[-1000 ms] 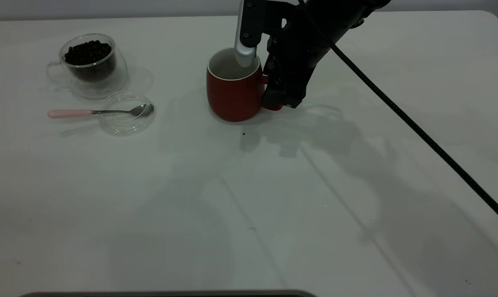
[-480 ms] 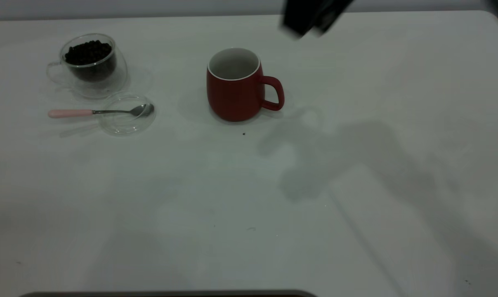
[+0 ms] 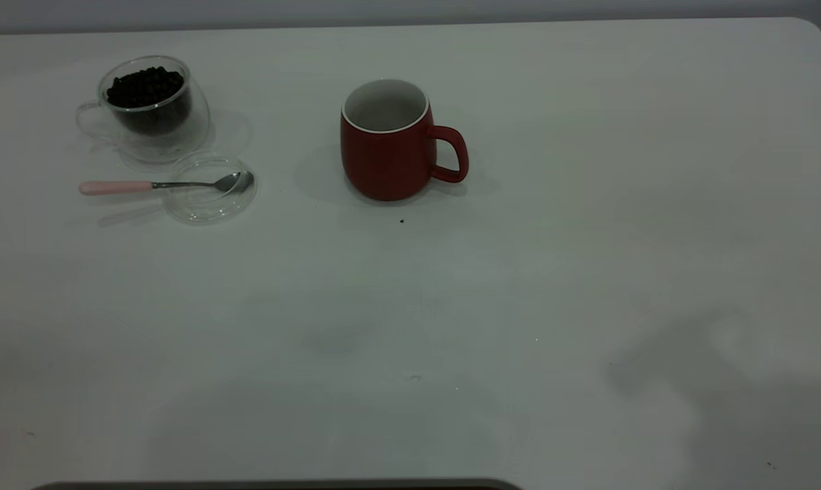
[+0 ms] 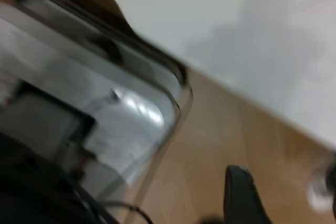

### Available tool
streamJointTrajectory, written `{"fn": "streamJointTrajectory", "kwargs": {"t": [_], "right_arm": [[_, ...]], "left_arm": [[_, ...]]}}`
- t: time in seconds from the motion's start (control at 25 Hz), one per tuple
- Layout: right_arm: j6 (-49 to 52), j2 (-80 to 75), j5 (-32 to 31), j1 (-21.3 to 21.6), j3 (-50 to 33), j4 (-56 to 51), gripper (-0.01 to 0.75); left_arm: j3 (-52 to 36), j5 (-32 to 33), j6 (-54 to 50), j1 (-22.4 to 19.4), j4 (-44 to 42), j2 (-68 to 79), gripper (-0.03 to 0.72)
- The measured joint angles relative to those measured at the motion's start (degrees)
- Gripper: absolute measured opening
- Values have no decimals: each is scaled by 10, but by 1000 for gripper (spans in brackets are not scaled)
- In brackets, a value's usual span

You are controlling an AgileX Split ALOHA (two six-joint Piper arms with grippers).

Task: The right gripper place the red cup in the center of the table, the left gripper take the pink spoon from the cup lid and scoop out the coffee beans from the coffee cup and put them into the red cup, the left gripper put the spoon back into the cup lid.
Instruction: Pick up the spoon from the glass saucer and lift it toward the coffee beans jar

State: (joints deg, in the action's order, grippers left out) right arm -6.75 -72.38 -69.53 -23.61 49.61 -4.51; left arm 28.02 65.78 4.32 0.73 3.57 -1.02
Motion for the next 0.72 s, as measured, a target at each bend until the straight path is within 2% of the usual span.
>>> {"fn": "streamJointTrajectory", "kwargs": {"t": [0.16, 0.36, 0.52, 0.72], "right_arm": [[42, 113, 16, 22, -121, 32, 441], [51, 251, 55, 117, -214, 41, 441], [51, 370, 67, 169, -226, 42, 439], [52, 530, 65, 187, -226, 42, 439]], "left_arm": [[0, 0, 0, 0, 0, 0, 465], [0, 0, 0, 0, 0, 0, 465], [0, 0, 0, 0, 0, 0, 465], [0, 0, 0, 0, 0, 0, 465]]}}
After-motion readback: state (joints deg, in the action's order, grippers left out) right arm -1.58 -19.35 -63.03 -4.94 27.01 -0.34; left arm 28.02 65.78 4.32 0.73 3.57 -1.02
